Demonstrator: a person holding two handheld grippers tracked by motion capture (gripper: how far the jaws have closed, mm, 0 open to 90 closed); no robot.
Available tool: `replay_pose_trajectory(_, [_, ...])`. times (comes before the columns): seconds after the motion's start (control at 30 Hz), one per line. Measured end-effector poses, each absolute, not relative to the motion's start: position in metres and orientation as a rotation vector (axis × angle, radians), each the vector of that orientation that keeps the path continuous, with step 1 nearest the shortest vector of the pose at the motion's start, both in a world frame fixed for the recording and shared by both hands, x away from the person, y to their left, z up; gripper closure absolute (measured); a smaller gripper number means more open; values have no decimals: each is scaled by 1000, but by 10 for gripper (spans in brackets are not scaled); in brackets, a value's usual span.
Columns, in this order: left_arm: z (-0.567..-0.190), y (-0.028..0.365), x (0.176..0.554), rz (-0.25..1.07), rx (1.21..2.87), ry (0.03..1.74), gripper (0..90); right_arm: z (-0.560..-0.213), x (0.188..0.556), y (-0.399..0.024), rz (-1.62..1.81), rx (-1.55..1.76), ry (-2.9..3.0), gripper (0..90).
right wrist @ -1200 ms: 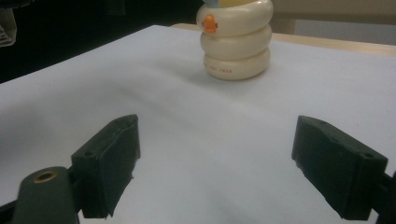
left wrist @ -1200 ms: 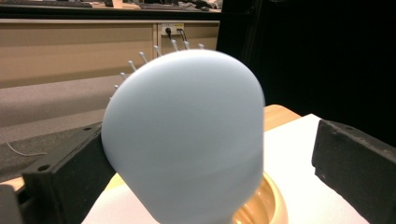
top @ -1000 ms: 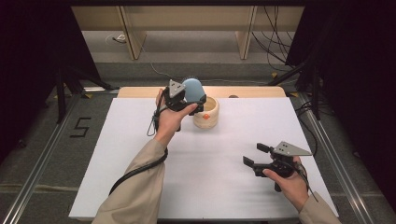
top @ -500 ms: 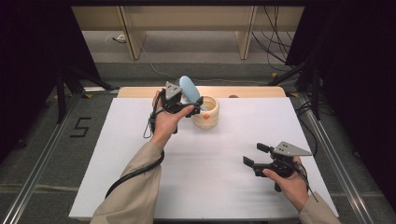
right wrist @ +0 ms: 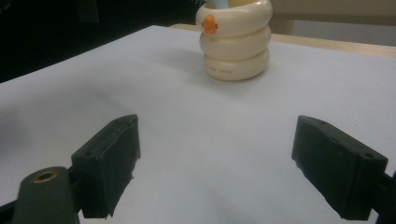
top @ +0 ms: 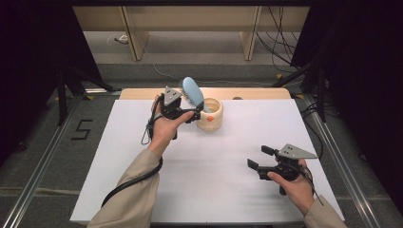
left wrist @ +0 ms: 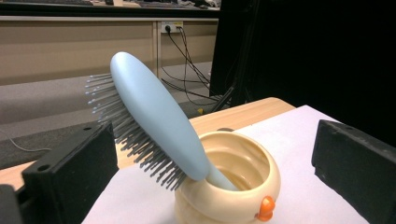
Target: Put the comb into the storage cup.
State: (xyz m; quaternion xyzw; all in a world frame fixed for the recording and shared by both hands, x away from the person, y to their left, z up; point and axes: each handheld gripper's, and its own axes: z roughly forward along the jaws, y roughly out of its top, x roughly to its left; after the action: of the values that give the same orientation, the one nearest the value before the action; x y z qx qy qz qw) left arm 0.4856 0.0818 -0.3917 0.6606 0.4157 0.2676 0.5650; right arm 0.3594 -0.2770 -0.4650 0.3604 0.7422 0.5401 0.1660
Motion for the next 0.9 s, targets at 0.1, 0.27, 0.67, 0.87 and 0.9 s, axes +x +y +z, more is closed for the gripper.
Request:
replay_pose_trajectory(0.1, [-392,85,481,631,1552,973,0,-465,359,-277,1538,1029,2113,161])
replay_pose_trajectory(0.27, [-395,89,475,627,1558,964,0,-465,359,-277,1538,1027,2110,161])
replay_pose_trajectory(0.67, [-399,91,463,624,1583,937,0,-464,359,-277,1536,1027,2107,161])
replay_pose_trajectory(0.87, [-400,96,457,627,1597,930,0,-464,359,-277,1537,1027,2107,161])
replay_pose_trajectory(0.9, [-400,97,456,626,1596,931,0,-464,359,-277,1536,1027,2107,161])
